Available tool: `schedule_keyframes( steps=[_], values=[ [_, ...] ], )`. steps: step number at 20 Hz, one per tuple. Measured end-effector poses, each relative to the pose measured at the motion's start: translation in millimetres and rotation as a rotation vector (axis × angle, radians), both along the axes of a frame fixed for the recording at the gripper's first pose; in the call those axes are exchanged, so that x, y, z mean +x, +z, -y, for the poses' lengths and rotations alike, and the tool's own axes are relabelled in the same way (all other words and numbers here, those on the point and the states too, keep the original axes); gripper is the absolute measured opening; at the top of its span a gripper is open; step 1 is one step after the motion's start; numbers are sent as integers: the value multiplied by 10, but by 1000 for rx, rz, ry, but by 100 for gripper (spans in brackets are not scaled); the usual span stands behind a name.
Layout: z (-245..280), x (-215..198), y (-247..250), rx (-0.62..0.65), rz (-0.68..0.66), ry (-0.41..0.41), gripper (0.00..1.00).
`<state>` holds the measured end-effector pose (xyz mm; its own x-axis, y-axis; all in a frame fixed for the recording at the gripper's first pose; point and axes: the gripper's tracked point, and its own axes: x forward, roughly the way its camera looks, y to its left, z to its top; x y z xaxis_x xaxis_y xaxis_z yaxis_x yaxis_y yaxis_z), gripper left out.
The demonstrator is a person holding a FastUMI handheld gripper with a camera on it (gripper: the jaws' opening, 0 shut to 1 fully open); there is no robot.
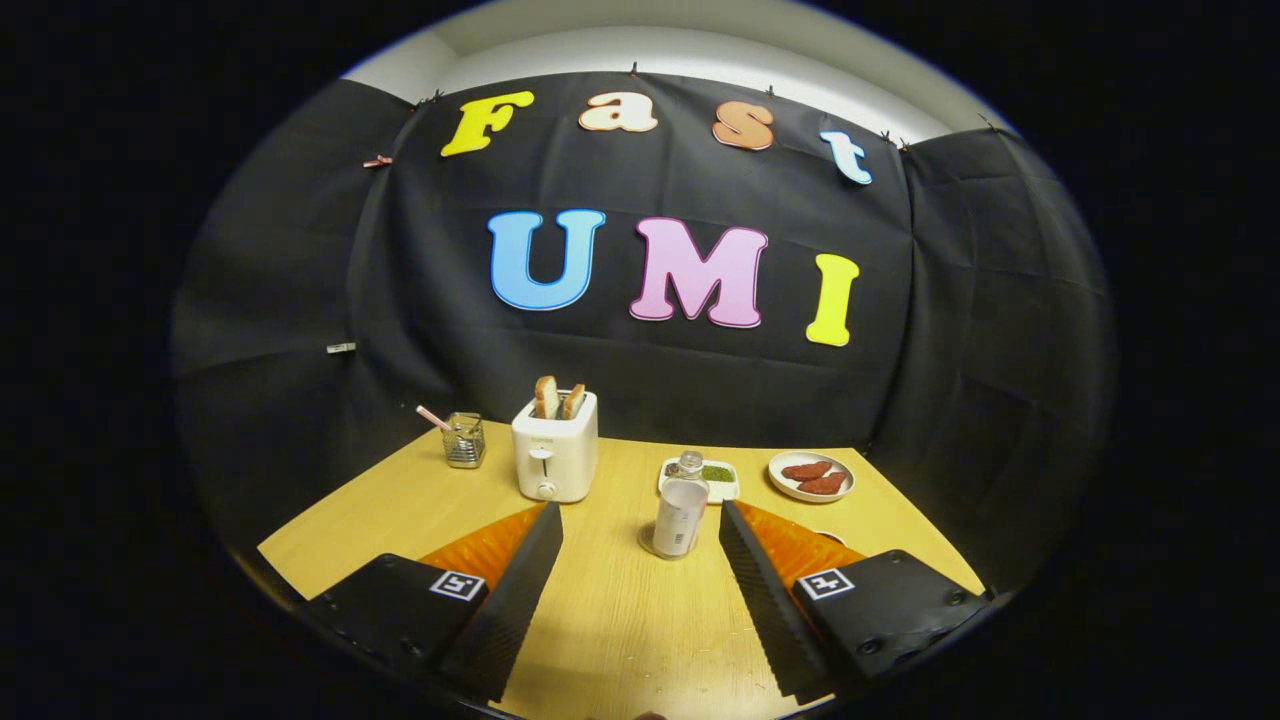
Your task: Take the bottle from table, then pour the juice into the cup, finally place the bottle on the coaster
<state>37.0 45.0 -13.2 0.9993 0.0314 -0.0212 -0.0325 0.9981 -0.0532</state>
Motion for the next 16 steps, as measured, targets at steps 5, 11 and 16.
schedule_keyframes(
  steps=[5, 11, 16],
  values=[
    [34, -227, 215, -23, 18, 54, 97],
    [94, -419, 447, -140, 20, 121, 97],
    [-17, -599, 702, -136, 73, 212, 97]
  ],
)
